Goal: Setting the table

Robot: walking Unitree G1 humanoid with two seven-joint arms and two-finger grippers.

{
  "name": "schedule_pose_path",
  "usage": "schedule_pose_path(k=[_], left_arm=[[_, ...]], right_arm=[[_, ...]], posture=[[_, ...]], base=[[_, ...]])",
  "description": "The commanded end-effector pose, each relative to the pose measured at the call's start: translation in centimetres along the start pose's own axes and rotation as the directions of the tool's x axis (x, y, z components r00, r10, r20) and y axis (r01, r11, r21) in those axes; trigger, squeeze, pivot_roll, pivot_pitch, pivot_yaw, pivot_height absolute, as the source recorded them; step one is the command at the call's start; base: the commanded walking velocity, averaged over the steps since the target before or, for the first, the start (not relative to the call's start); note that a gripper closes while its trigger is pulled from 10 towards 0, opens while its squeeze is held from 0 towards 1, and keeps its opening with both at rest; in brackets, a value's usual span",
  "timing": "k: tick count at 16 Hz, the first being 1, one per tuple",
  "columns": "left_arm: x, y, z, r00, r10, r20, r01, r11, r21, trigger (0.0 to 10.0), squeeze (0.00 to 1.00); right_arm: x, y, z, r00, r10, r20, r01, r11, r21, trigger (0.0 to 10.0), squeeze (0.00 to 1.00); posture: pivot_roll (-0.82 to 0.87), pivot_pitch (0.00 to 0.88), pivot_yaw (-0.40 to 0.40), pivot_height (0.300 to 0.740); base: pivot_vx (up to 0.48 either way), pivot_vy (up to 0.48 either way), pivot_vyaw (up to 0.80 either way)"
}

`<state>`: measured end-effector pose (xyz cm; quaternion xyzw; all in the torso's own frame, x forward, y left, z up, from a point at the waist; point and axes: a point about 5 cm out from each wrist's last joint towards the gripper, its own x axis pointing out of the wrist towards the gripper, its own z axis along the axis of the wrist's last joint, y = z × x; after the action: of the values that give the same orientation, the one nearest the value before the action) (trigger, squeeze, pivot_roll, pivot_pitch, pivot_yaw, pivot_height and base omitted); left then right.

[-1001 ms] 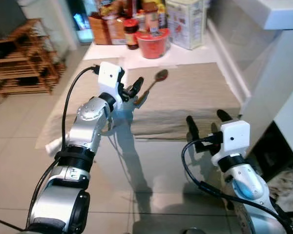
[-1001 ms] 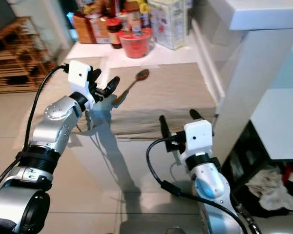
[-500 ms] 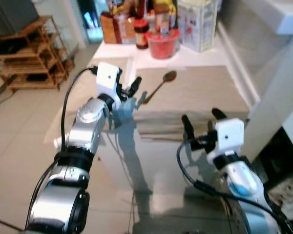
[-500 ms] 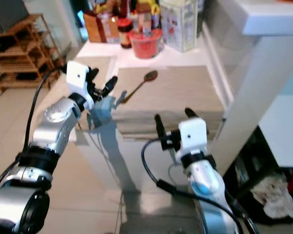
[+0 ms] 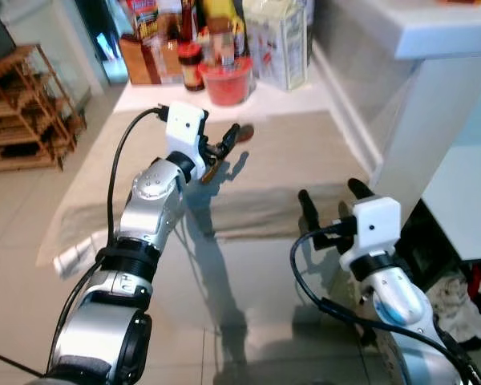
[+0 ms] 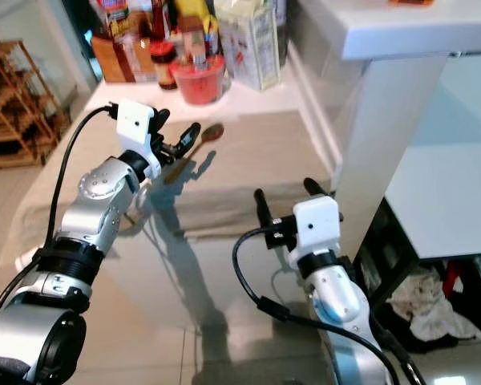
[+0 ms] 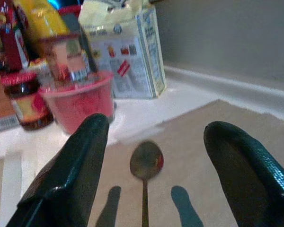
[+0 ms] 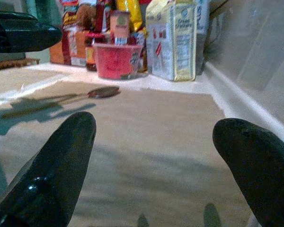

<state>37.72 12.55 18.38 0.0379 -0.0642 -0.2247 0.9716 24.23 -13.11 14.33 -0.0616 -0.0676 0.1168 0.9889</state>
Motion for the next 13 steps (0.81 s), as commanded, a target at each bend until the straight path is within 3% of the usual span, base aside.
schedule_pose_path(k=[1, 6, 11, 13], left_arm=[[0.16, 0.07, 0.26, 1.000, 0.002, 0.007, -0.002, 1.000, 0.017, 10.0, 0.00], [0.16, 0.29, 0.49, 0.998, 0.051, 0.024, -0.050, 0.999, -0.017, 10.0, 0.00], [0.04, -0.21, 0.34, 0.997, 0.070, 0.027, -0.069, 0.997, -0.018, 10.0, 0.00], [0.14, 0.42, 0.57, 0.997, 0.079, -0.018, -0.078, 0.996, 0.044, 10.0, 0.00]], right_arm=[[0.11, 0.14, 0.01, 1.000, 0.007, 0.001, -0.007, 1.000, -0.007, 10.0, 0.00], [0.28, -0.05, -0.01, 1.000, 0.010, 0.009, -0.009, 1.000, -0.013, 10.0, 0.00], [0.33, 0.25, -0.02, 0.999, 0.045, 0.004, -0.045, 0.999, -0.001, 10.0, 0.00], [0.27, 0.37, 0.16, 0.998, 0.060, 0.004, -0.060, 0.998, 0.005, 10.0, 0.00]], posture=[[-0.18, 0.000, 0.121, 0.740], [-0.18, 0.000, 0.117, 0.740], [-0.18, 0.000, 0.109, 0.740], [-0.18, 0.000, 0.109, 0.740]], base=[[0.461, 0.000, -0.61], [0.439, 0.000, 0.00], [0.000, 0.000, 0.00], [0.000, 0.000, 0.00]])
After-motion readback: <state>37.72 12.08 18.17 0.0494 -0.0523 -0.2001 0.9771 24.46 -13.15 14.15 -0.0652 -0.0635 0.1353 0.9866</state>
